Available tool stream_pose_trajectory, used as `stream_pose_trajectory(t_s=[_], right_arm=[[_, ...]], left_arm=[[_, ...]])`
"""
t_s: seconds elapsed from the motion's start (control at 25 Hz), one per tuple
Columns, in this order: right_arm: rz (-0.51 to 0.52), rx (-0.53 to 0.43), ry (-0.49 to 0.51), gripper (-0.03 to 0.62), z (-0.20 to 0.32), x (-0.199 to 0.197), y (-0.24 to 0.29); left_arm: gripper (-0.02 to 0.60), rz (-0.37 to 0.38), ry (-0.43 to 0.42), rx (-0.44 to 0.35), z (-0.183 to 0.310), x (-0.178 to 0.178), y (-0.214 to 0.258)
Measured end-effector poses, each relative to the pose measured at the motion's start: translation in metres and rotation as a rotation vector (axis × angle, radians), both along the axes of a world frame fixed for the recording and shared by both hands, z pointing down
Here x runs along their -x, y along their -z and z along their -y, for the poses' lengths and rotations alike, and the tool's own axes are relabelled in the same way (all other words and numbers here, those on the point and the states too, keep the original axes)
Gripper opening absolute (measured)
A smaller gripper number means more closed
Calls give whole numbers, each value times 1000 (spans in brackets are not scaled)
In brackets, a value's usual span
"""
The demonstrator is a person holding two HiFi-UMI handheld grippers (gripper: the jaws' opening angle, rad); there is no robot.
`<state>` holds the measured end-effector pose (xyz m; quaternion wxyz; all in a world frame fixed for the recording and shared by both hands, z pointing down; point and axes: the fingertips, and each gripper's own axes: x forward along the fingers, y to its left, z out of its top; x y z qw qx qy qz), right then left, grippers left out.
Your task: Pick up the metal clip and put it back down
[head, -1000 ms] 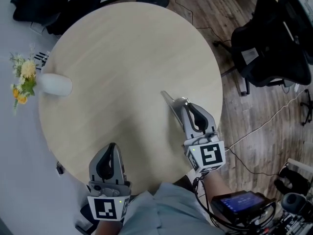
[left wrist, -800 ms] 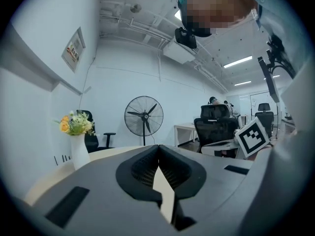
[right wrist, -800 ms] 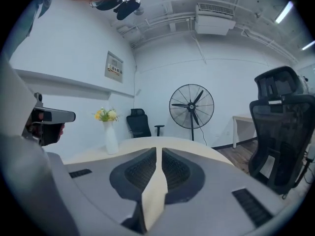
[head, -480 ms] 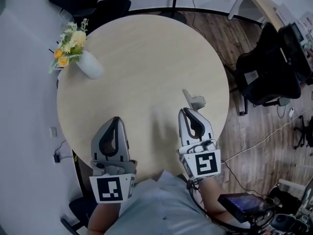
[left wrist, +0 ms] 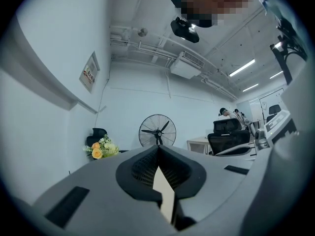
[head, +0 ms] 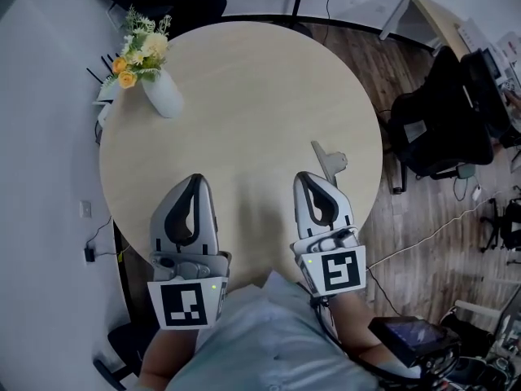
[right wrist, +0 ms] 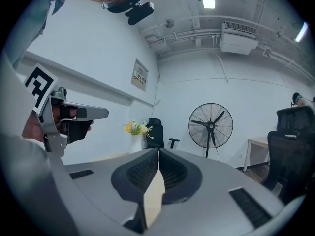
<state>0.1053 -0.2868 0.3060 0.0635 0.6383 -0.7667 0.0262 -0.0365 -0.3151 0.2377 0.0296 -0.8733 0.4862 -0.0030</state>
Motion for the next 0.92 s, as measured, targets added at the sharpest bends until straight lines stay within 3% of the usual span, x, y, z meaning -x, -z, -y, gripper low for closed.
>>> stream_pose_trajectory(t_s=[0.16,0.52,0.8,0.92], right_arm=[[-5,-16,10,48,-2,6,6],[1,-43,-1,48,-6,3,11],[-6,47,-16,48,-13,-4,-6],[2,0,-19,48,-9,-7,3]], left_arm=[[18,-19,-3,39,-6,4,-4],[18,-21,-17,36,-12,0,-3],[18,-12,-19,40,-13,-5,-4],[18,-9,-21,37,-14,-8,-4]])
